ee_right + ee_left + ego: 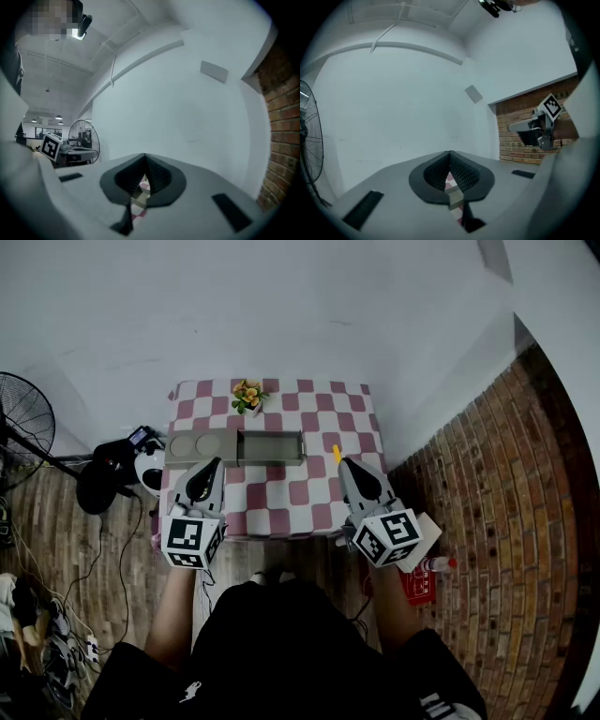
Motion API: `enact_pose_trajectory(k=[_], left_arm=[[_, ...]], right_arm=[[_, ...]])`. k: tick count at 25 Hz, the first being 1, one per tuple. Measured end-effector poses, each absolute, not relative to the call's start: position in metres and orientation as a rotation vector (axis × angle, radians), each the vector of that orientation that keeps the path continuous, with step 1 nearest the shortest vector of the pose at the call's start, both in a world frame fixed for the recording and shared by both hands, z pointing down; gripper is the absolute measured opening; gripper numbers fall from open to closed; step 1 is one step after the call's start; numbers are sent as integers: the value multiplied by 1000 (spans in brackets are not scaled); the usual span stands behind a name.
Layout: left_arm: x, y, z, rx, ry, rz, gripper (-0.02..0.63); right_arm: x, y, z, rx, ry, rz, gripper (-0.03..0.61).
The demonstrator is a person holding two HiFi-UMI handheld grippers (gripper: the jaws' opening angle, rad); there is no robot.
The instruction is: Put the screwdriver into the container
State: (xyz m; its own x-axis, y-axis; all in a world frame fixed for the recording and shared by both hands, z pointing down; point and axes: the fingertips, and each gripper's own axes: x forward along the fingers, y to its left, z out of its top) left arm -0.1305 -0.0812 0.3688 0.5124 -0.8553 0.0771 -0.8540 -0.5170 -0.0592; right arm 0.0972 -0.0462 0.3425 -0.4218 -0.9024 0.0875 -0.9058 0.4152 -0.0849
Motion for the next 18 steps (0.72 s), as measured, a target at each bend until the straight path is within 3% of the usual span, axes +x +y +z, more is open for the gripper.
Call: enact_pose_trajectory(k=[11,18], left_arm=[[-126,-74,373,-2774,1506,-153,3],[-130,-69,404,-2810,1482,-259,3]], right_arm=[[109,-46,351,1703,-2620,252,3],[120,-52,406,1732,-2514,435,3]])
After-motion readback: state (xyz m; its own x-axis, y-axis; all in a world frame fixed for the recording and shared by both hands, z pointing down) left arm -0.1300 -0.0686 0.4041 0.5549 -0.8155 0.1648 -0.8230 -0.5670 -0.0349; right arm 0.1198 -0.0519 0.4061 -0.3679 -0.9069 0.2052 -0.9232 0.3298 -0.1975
